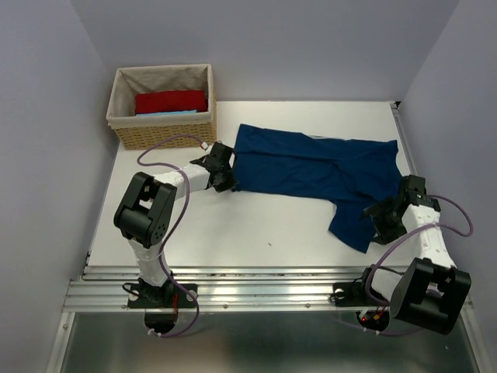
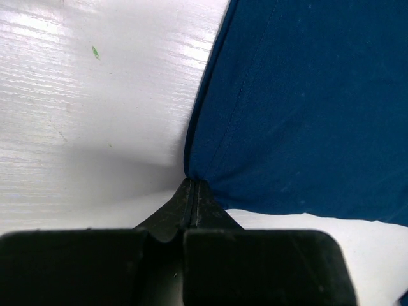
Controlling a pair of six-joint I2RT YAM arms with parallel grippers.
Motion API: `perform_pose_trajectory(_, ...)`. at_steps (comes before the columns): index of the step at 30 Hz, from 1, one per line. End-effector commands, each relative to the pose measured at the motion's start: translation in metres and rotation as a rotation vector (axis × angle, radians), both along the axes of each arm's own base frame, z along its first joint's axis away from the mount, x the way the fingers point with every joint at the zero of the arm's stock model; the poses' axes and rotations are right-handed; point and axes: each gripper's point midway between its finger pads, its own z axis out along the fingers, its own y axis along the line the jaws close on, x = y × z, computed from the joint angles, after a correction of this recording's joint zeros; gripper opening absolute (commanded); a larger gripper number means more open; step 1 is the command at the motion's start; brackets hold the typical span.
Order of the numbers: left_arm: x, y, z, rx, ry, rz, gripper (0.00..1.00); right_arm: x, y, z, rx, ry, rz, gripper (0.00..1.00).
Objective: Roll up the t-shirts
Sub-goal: Fold the T-shirt at the center of the board.
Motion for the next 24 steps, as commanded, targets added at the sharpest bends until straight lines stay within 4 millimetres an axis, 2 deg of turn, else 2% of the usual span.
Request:
perform_pose_trajectory(1, 0.009, -0.004, 0.027, -0.019, -0.056, -0.008, 0.00, -0.005, -0.002, -0.008, 0.001, 0.017, -0.079, 0.72)
perform_pose_trajectory(7, 0.010, -0.004, 0.031, -0.011, -0.059, -0.017, 0.00, -0.022, 0.011, -0.040, 0.060, 0.077, -0.110, 0.66)
perform_pose_trajectory(13, 0.011, -0.002, 0.034, -0.001, -0.065, -0.016, 0.00, -0.028, 0.006, -0.051, 0.027, 0.091, -0.132, 0.55)
perform_pose_trajectory(18, 0.011, -0.002, 0.036, 0.000, -0.067, -0.012, 0.00, -0.026, -0.002, -0.051, -0.017, 0.077, -0.139, 0.34)
perform_pose_trajectory(22, 0.013, -0.001, 0.039, 0.003, -0.072, -0.009, 0.00, -0.018, -0.008, -0.044, -0.048, 0.033, -0.135, 0.12)
perform_pose_trajectory(24, 0.014, -0.001, 0.040, 0.004, -0.074, -0.008, 0.00, -0.015, -0.009, -0.040, -0.053, 0.010, -0.129, 0.04)
